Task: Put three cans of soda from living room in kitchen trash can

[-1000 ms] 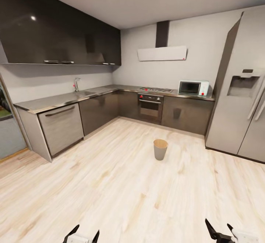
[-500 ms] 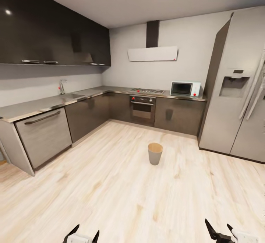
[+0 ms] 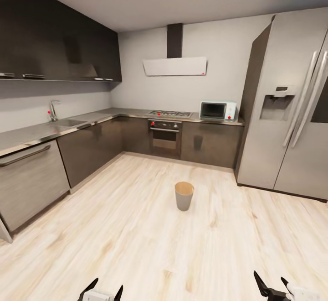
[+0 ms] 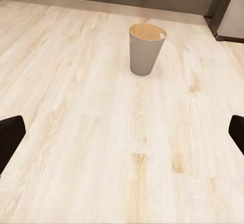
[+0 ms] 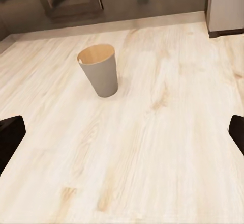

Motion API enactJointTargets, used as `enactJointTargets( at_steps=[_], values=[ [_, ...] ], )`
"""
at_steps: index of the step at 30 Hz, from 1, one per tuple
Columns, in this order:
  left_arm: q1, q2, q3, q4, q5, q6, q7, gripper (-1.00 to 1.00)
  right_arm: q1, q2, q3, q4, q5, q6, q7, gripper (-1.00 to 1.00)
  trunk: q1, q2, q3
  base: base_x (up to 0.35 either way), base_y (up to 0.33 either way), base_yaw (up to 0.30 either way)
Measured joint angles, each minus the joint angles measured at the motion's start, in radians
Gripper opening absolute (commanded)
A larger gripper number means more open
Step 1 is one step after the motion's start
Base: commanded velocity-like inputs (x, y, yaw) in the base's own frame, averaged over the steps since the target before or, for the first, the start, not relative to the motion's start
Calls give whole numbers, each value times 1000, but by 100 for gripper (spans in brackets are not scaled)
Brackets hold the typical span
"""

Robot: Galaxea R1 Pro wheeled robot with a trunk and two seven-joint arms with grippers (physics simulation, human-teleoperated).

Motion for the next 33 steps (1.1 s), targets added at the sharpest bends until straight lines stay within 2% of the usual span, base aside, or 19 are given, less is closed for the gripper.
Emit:
enactJointTargets(
  at_steps=[33],
  values=[
    [0, 0, 0, 0, 0, 0, 0, 100, 0, 6, 0, 0, 1, -6, 2, 100, 0, 0, 0, 326, 100, -2]
  ],
)
